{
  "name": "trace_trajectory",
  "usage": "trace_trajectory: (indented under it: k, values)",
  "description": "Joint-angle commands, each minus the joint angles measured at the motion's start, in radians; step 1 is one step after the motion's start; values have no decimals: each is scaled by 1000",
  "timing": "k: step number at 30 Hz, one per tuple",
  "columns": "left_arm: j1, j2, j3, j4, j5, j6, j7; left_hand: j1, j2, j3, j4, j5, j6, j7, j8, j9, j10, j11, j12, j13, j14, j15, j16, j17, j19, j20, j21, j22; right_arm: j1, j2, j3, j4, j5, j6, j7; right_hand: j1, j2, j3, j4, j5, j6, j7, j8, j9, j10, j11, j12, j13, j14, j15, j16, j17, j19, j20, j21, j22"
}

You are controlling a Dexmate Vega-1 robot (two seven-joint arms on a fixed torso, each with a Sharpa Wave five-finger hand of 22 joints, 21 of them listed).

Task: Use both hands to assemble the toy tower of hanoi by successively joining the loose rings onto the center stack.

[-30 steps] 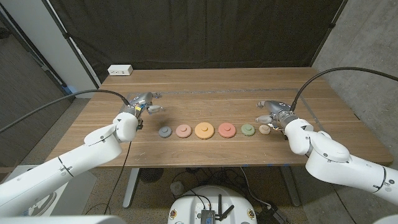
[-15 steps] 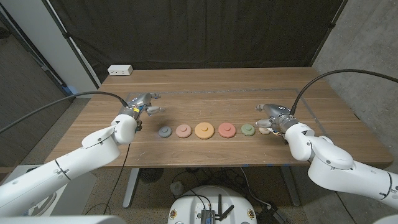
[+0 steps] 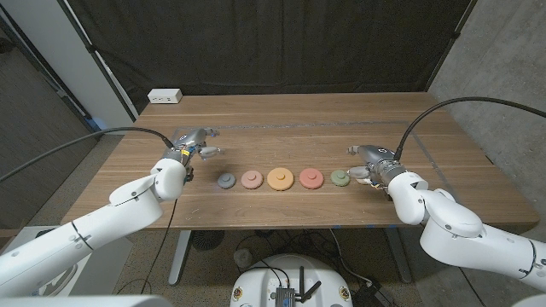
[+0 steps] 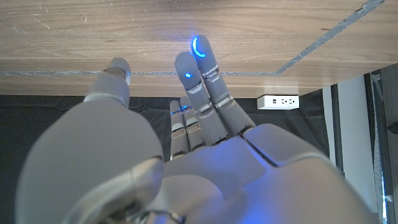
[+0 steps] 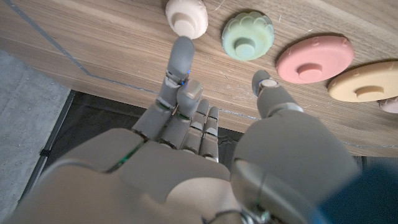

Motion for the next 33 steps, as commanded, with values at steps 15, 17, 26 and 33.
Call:
trace_trajectory:
  k: [15,17,26,33]
  values:
    - [22,16,-22,-3,-17,-18,7,-2,2,-2,0,8,-2,-5,-8,1,-6,-10,-4,7,-1,-78,8,-1,-6,-115,15,-4,68,77,-100,-12,-149,-3,115,5,-6,-6,0,5,-11,9,-4,3,-6,-3,-4,3,-3,-99,3,1,-8,-78,10,-2]
    - [19,15,-19,-2,-16,-18,5,-2,3,-2,0,8,-2,-6,-8,1,-7,-12,-5,7,-1,-78,9,-1,-6,-116,16,-5,71,83,-106,-12,-162,-2,127,5,-6,-6,0,5,-12,9,-4,3,-7,-4,-5,4,-4,-99,3,1,-8,-78,12,-2]
    - [18,15,-16,6,-10,-37,8,-1,5,-2,0,9,-1,-6,-9,1,-6,-12,-5,9,-3,-78,9,-2,-7,-115,18,-8,86,118,-138,-1,-221,3,181,6,-6,-6,0,5,-18,12,-7,2,-11,-5,-6,5,-11,-99,-3,-4,-12,-78,13,-6]
    - [16,13,-16,13,-10,-46,5,1,6,-2,-1,10,0,-7,-9,2,-5,-11,-4,10,-3,-78,10,-3,-5,-115,22,-10,103,147,-160,7,-276,13,233,6,-6,-7,0,5,-23,13,-9,2,-13,-5,-6,5,-12,-99,-2,-2,-14,-78,15,-7]
